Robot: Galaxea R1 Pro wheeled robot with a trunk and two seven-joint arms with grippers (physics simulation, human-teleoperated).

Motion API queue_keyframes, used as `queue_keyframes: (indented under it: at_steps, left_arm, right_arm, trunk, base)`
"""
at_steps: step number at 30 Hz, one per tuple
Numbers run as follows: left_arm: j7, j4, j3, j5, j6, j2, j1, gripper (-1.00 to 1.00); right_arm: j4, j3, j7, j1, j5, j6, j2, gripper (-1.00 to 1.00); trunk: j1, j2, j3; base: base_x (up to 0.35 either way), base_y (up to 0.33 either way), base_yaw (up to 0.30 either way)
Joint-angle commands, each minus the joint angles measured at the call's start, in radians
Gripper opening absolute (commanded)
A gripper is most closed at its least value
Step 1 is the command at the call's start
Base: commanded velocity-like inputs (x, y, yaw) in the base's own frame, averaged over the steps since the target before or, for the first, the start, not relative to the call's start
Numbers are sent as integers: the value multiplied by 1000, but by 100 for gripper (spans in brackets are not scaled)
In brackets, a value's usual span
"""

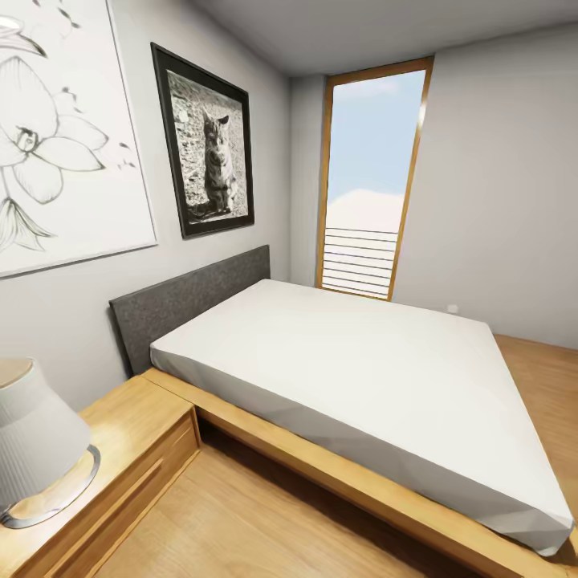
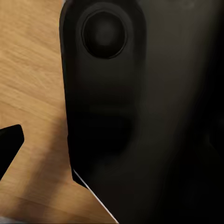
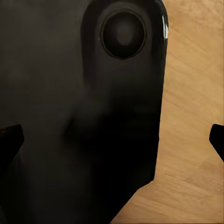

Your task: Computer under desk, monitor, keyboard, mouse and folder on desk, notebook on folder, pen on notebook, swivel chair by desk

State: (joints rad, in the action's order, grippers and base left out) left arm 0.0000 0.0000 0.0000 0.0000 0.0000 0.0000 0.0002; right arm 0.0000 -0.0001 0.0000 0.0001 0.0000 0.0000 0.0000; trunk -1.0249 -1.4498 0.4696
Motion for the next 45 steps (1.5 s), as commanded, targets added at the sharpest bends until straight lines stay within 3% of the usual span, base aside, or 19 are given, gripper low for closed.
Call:
queue_keyframes:
  at_steps: [1,7,11,45]
  left_arm:
    - [-3,-6,2,6,-6,-6,-2,100]
    - [-4,-24,0,1,-9,-39,-1,100]
    - [-4,-23,1,0,-5,-59,-1,100]
    - [-3,-23,2,2,-5,-60,-1,100]
  right_arm:
    - [-6,-2,0,-2,-6,-6,6,100]
    - [-18,-2,-1,-2,-7,-18,30,100]
    - [-35,-3,-2,-3,-8,-40,32,100]
    - [-41,-4,-2,-3,-6,-82,31,100]
  trunk:
    - [0,0,0]
    - [0,0,0]
    - [15,28,-12]
    - [146,266,-119]
  base:
    - [0,0,0]
    - [0,0,0]
    - [0,0,0]
    - [0,0,0]
